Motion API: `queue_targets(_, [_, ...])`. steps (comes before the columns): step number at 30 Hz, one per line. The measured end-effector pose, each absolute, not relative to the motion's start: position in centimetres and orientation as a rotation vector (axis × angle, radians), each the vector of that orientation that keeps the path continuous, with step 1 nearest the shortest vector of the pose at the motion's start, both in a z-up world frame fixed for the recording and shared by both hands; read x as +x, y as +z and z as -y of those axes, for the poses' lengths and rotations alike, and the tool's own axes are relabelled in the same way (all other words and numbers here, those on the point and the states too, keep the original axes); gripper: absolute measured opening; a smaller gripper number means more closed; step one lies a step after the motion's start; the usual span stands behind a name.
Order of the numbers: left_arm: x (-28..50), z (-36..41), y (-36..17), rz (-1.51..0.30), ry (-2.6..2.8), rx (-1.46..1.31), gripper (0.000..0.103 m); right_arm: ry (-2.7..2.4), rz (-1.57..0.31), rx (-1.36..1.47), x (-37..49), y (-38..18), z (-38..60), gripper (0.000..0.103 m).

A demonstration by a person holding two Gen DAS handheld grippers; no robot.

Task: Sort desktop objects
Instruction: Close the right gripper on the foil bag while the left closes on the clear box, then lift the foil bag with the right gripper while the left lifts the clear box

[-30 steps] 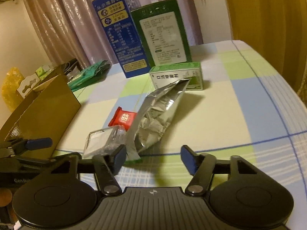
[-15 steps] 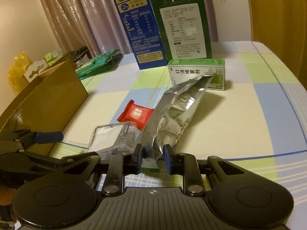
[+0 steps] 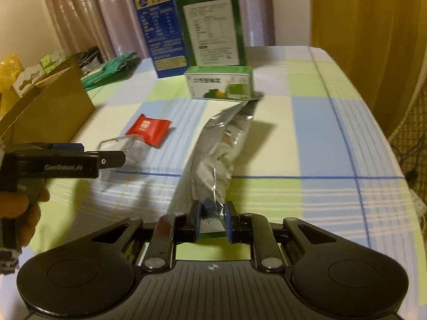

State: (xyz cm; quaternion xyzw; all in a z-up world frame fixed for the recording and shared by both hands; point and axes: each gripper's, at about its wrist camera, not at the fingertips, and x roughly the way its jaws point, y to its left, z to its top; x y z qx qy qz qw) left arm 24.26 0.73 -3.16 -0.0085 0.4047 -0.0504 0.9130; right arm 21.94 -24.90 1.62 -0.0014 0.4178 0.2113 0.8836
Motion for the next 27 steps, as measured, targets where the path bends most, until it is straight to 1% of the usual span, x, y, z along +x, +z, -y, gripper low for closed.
queue_targets(1, [24.5, -0.8, -3.4, -0.84, -0.101, -0.027, 0.095, 0.431, -0.869, -0.002, 21.8, 1.5, 25.2, 0.025])
queue_targets(2, [24.7, -0.9, -3.7, -0.846, -0.097, -0.038, 0.094, 0.424, -0.869, 0.003, 21.8, 1.4, 25.4, 0.029])
queue_targets(4, [24.8, -0.8, -3.9, -0.847, -0.092, -0.047, 0.087, 0.421, -0.859, 0.011, 22.0, 1.5, 25.5, 0.049])
queue_targets(5, [24.8, -0.7, -4.0, -0.846, -0.095, -0.042, 0.083, 0.419, -0.852, 0.011, 22.0, 1.5, 25.5, 0.051])
queue_targets(7, [24.9, -0.4, -4.0, -0.837, -0.091, -0.029, 0.081, 0.427, -0.842, 0.009, 22.1, 1.6, 25.3, 0.055])
queue_targets(8, [25.0, -0.3, -4.1, -0.833, -0.092, -0.025, 0.078, 0.434, -0.842, 0.005, 22.1, 1.6, 25.2, 0.056])
queue_targets(9, [25.0, -0.2, -4.0, -0.83, -0.091, -0.017, 0.071, 0.441, -0.843, -0.002, 22.1, 1.5, 25.0, 0.056])
queue_targets(10, [24.9, 0.0, -4.0, -0.827, -0.086, -0.002, 0.067, 0.446, -0.843, -0.006, 22.1, 1.4, 24.8, 0.057])
queue_targets(11, [24.9, 0.1, -3.9, -0.829, -0.079, 0.016, 0.05, 0.45, -0.843, -0.009, 22.1, 1.3, 24.7, 0.057])
queue_targets(12, [24.8, 0.1, -3.9, -0.833, -0.076, 0.032, 0.04, 0.453, -0.843, -0.015, 22.1, 1.2, 24.5, 0.057])
queue_targets(15, [24.5, 0.1, -3.7, -0.846, -0.079, 0.047, 0.036, 0.453, -0.84, -0.027, 22.5, 0.8, 24.1, 0.057])
queue_targets(24, [22.6, 0.8, -3.2, -0.848, -0.103, 0.088, 0.034, 0.47, -0.849, -0.03, 23.2, -0.1, 23.4, 0.057])
queue_targets(25, [22.1, 0.9, -3.2, -0.851, -0.108, 0.09, 0.034, 0.472, -0.852, -0.03, 23.2, -0.2, 23.4, 0.055])
queue_targets(26, [21.6, 1.0, -3.1, -0.853, -0.114, 0.094, 0.034, 0.472, -0.853, -0.026, 23.2, -0.2, 23.4, 0.051])
queue_targets(27, [20.9, 1.0, -3.0, -0.859, -0.118, 0.095, 0.034, 0.482, -0.86, -0.017, 23.2, -0.2, 23.4, 0.037])
